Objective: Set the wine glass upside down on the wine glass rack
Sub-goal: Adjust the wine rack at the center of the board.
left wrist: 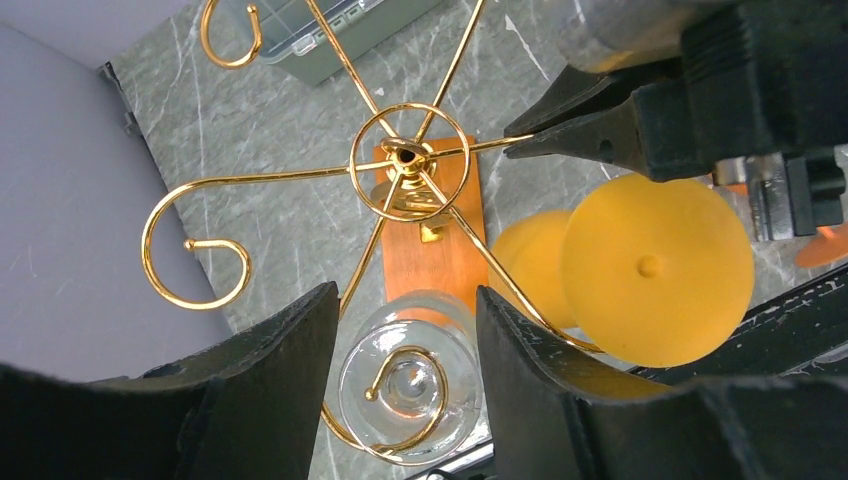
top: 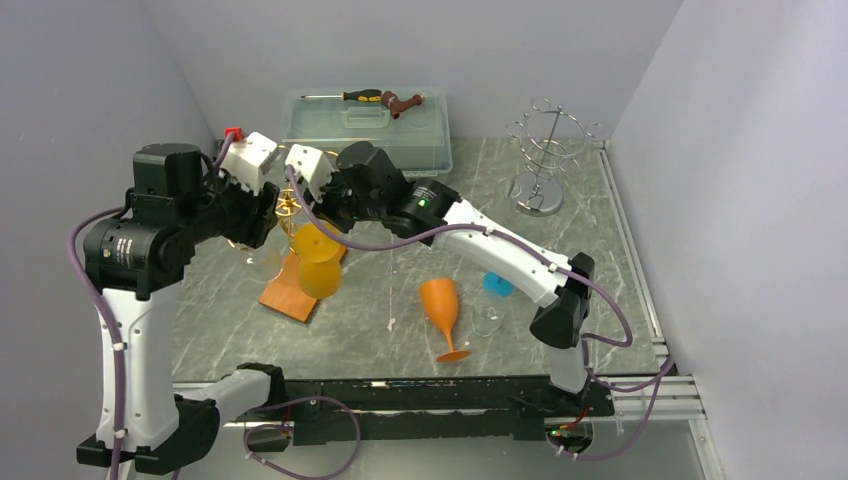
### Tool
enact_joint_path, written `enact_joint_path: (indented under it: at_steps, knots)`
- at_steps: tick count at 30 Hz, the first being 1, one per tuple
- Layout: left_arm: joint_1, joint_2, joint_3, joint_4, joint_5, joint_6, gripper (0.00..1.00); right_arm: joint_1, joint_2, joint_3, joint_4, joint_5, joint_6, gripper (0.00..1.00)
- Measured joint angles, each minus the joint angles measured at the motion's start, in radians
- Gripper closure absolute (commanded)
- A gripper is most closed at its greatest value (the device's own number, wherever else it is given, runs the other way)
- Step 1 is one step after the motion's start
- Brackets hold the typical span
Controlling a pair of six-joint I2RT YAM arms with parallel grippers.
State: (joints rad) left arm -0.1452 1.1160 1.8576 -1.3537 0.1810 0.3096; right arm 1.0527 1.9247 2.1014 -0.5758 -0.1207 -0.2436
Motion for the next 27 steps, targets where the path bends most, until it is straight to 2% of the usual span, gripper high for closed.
enact_joint_path:
  at_steps: [3, 11, 12, 20, 27]
  knots:
    - [0.000, -0.009, -0.018, 0.017, -0.011, 0.000, 0.42, 0.000, 0.000, 0.002, -0.003, -0.001, 0.002, 1.00]
    - [0.000, -0.009, -0.093, 0.135, -0.021, -0.046, 0.48, -0.003, 0.005, 0.011, 0.047, 0.002, 0.045, 0.66]
    - [0.000, -0.008, -0.108, 0.159, -0.021, -0.060, 0.48, -0.004, 0.005, 0.015, 0.063, 0.005, 0.052, 0.64]
    - [0.000, 0.011, -0.188, 0.279, -0.022, -0.122, 0.50, -0.007, 0.015, 0.031, 0.169, 0.011, 0.085, 0.63]
    - [0.000, -0.008, -0.193, 0.320, -0.022, -0.142, 0.51, -0.022, 0.026, 0.032, 0.182, 0.010, 0.095, 0.60]
